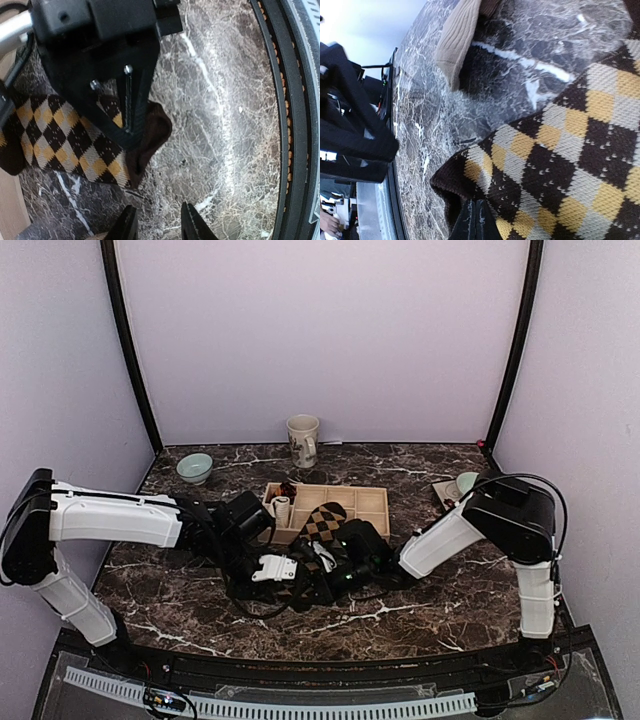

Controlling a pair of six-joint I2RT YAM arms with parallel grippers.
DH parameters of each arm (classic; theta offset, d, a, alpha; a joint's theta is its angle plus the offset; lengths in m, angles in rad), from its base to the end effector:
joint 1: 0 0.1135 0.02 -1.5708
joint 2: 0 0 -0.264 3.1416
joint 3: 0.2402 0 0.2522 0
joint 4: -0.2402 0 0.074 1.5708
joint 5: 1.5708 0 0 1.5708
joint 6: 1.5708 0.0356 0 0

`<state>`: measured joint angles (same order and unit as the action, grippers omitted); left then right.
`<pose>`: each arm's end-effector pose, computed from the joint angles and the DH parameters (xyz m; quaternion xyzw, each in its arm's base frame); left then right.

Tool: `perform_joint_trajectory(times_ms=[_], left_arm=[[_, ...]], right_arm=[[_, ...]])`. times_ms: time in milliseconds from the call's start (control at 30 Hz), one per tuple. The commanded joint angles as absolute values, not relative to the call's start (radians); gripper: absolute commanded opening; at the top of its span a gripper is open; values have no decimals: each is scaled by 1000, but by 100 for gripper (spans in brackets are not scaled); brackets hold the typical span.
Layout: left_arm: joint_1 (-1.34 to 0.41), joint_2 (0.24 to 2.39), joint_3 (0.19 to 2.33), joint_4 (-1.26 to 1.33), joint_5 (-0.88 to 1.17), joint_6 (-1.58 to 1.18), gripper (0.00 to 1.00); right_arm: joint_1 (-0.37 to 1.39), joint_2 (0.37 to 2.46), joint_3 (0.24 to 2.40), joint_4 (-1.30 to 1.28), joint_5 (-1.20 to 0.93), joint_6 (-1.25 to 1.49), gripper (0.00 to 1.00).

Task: Roll the socks
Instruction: Roll the sock at the center of the board.

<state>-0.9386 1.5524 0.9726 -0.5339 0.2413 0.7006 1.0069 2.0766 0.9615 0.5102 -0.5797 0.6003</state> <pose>0.1709 -0.2477 0.1960 0.7253 0.6400 -0.1431 0.2094 0.1946 0.3442 0.0919 -0.3013 0.8044 0.4960 0.1267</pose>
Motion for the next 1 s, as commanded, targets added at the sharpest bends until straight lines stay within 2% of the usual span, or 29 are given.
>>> perform_joint_trajectory(times_ms=[0,333,767,967], left_arm=[[-939,1463,857,-363,227,669,31],[-937,1482,753,-134,188,683,27],[-937,1538,797,-139,292,684,19],[-934,1548,788,-140,296,725,20]], right_arm=[[984,2095,931,569,-600,655,0],[983,2113,936,577,-618,670,0],[983,2109,924,589,-622,678,0],[983,2111,915,603,-628,681,0]])
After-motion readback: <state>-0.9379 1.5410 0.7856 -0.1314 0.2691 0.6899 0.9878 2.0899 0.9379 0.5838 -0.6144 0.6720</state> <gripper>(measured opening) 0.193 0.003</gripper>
